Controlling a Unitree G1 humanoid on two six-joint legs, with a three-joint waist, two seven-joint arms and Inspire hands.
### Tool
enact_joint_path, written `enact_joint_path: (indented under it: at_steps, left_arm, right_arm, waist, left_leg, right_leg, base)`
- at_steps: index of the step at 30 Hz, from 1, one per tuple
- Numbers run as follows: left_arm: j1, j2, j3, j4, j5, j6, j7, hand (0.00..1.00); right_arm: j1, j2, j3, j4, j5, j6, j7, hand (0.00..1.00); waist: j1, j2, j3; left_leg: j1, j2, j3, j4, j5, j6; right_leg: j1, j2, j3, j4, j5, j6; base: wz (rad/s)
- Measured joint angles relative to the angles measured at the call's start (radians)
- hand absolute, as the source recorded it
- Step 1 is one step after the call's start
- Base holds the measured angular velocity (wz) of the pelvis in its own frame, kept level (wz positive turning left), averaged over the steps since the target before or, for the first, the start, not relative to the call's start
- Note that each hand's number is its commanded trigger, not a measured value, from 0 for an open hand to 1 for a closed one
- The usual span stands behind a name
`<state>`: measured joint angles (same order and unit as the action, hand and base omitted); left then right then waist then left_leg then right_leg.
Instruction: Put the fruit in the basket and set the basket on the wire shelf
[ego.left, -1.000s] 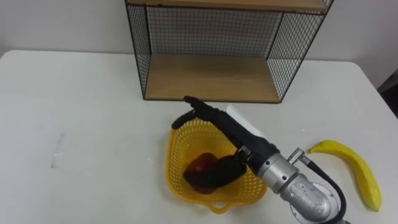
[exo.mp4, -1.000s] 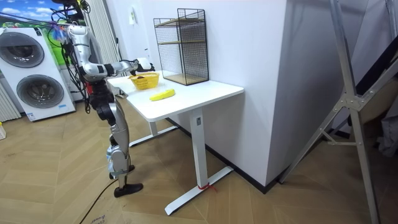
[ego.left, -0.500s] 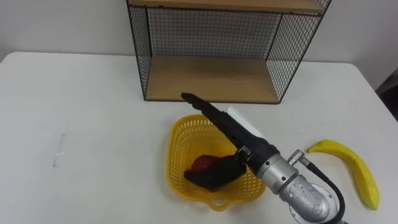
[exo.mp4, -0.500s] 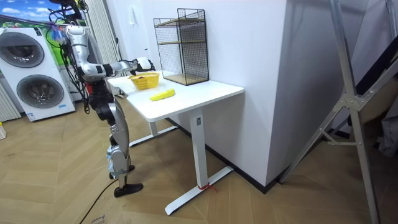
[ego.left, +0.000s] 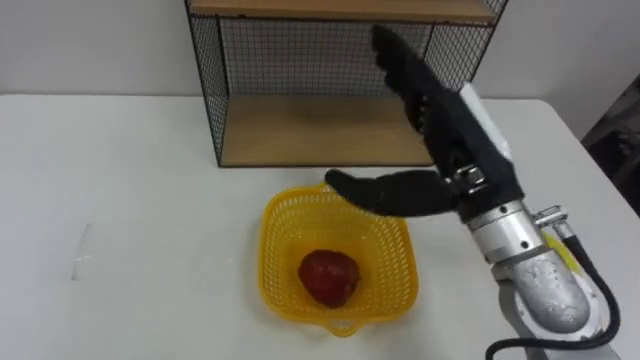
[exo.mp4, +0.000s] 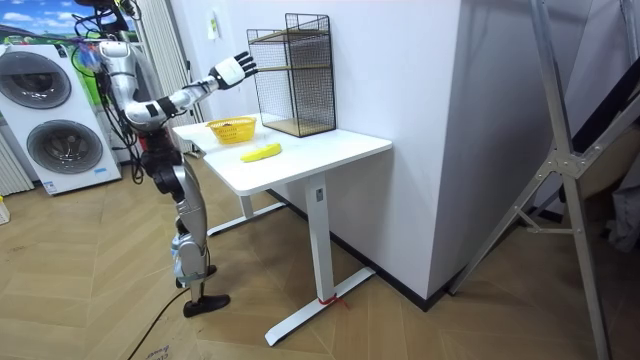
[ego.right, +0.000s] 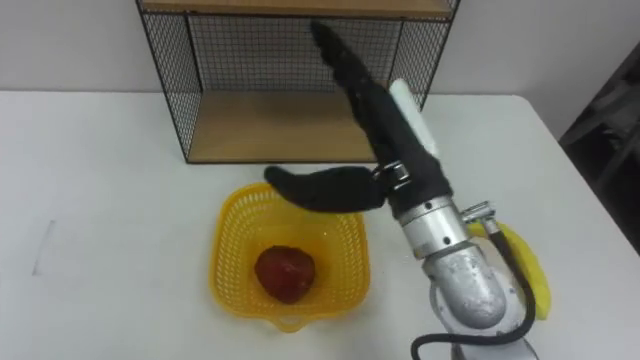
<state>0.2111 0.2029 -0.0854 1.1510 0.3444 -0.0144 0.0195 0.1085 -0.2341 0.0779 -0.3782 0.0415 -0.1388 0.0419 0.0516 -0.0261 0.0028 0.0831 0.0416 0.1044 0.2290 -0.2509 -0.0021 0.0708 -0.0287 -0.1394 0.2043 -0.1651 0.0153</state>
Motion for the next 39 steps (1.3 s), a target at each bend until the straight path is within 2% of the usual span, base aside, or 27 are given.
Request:
enact_joint_path:
  at_steps: [3, 6, 7, 9, 14, 16, 17, 20, 22, 26, 32, 34, 39]
  left_arm:
    - [0.012, -0.003, 0.009, 0.013, 0.000, -0.007, 0.010, 0.00]
    - [0.021, -0.009, 0.033, 0.022, 0.002, -0.009, 0.009, 0.00]
    - [0.021, -0.012, 0.054, 0.028, 0.005, -0.009, 0.008, 0.00]
    - [0.024, -0.012, 0.078, 0.027, 0.004, -0.009, 0.008, 0.00]
    - [0.029, -0.012, 0.089, 0.025, 0.003, -0.008, 0.009, 0.00]
    - [0.036, -0.012, 0.092, 0.001, 0.003, -0.008, 0.010, 0.00]
    - [0.038, -0.012, 0.104, -0.008, 0.002, -0.008, 0.010, 0.00]
    - [0.040, -0.010, 0.131, -0.016, 0.002, -0.008, 0.013, 0.00]
    - [0.042, -0.011, 0.143, -0.016, 0.000, -0.006, 0.018, 0.00]
    - [0.048, -0.009, 0.151, -0.013, 0.001, 0.008, 0.019, 0.00]
    - [0.047, -0.005, 0.172, -0.017, 0.020, 0.039, 0.006, 0.00]
    - [0.048, -0.004, 0.187, -0.022, 0.020, 0.043, 0.006, 0.00]
    - [0.052, -0.001, 0.190, -0.052, 0.020, 0.060, -0.005, 0.00]
  right_arm:
    - [0.000, 0.001, -0.063, -0.003, 0.000, -0.016, -0.049, 0.00]
    - [0.000, 0.000, -0.106, -0.022, -0.008, -0.016, -0.088, 0.00]
    - [-0.001, -0.003, -0.121, -0.039, -0.015, -0.017, -0.101, 0.00]
    - [-0.002, -0.015, -0.138, -0.049, -0.024, -0.028, -0.128, 0.00]
    - [-0.012, -0.027, -0.154, -0.037, -0.069, -0.036, -0.209, 0.00]
    - [-0.011, -0.029, -0.181, -0.021, -0.075, -0.036, -0.250, 0.00]
    - [-0.011, -0.036, -0.199, -0.011, -0.072, -0.036, -0.269, 0.00]
    - [-0.011, -0.084, -0.238, 0.052, -0.050, -0.039, -0.295, 0.00]
    - [-0.011, -0.087, -0.255, 0.096, -0.047, -0.038, -0.306, 0.00]
    - [-0.009, -0.089, -0.264, 0.200, -0.044, -0.033, -0.315, 0.00]
    - [-0.010, -0.090, -0.268, 0.351, -0.048, 0.012, -0.311, 0.00]
    - [-0.009, -0.090, -0.268, 0.376, -0.049, 0.030, -0.309, 0.00]
    - [-0.011, -0.090, -0.268, 0.440, -0.038, 0.046, -0.261, 0.00]
  waist:
    - [-0.020, 0.009, 0.0058]
    - [-0.034, 0.009, 0.0046]
    - [-0.034, 0.004, 0.0011]
    - [-0.036, 0.001, 0.0017]
    - [-0.048, -0.012, -0.0044]
    - [-0.050, -0.020, -0.0023]
    - [-0.050, -0.020, 0.0014]
    - [-0.049, -0.029, -0.0007]
    - [-0.050, -0.033, 0.0007]
    - [-0.051, -0.039, 0.0021]
    - [-0.055, -0.048, -0.0034]
    - [-0.058, -0.048, -0.0034]
    - [-0.068, -0.046, -0.0024]
  left_leg:
    - [0.000, 0.000, 0.001, -0.001, 0.000, 0.000]
    - [-0.001, 0.000, 0.003, -0.010, 0.004, -0.001]
    - [0.001, 0.000, 0.006, -0.015, 0.005, -0.001]
    - [0.012, 0.000, 0.010, -0.025, 0.008, -0.001]
    - [0.017, 0.000, 0.012, -0.025, 0.008, -0.001]
    - [0.016, -0.001, 0.009, -0.025, 0.008, -0.001]
    - [0.015, -0.001, 0.006, -0.025, 0.008, -0.001]
    - [0.017, -0.001, 0.006, -0.030, 0.008, -0.001]
    - [0.020, -0.001, 0.007, -0.032, 0.008, -0.001]
    - [0.033, -0.001, 0.007, -0.041, 0.008, -0.002]
    - [0.033, -0.001, 0.003, -0.034, 0.008, -0.002]
    - [0.032, -0.001, 0.003, -0.031, 0.008, -0.002]
    - [0.031, -0.001, 0.006, -0.029, 0.008, -0.001]
  right_leg:
    - [-0.001, 0.000, 0.000, -0.001, 0.002, 0.000]
    - [-0.007, 0.001, 0.002, -0.002, 0.002, 0.000]
    - [-0.008, 0.001, 0.003, -0.003, 0.002, 0.000]
    - [-0.005, 0.003, 0.008, -0.005, 0.002, 0.000]
    - [0.002, 0.003, 0.015, -0.017, 0.002, 0.000]
    - [0.003, 0.003, 0.010, -0.019, 0.002, 0.000]
    - [0.003, 0.003, 0.008, -0.019, 0.002, 0.000]
    - [0.005, 0.003, 0.006, -0.019, 0.002, 0.000]
    - [0.009, 0.003, 0.006, -0.019, 0.002, 0.000]
    - [0.015, 0.003, 0.004, -0.019, 0.002, 0.000]
    - [0.015, 0.003, 0.003, -0.019, 0.002, 0.000]
    - [0.015, 0.002, 0.003, -0.019, 0.002, 0.000]
    - [0.016, 0.001, 0.001, -0.019, 0.002, 0.000]
  base:
    - [0.00]
    - [-0.02]
    - [-0.04]
    - [-0.08]
    - [-0.01]
    - [0.00]
    - [0.00]
    - [0.00]
    - [0.00]
    - [0.00]
    - [0.00]
    - [0.00]
    - [0.00]
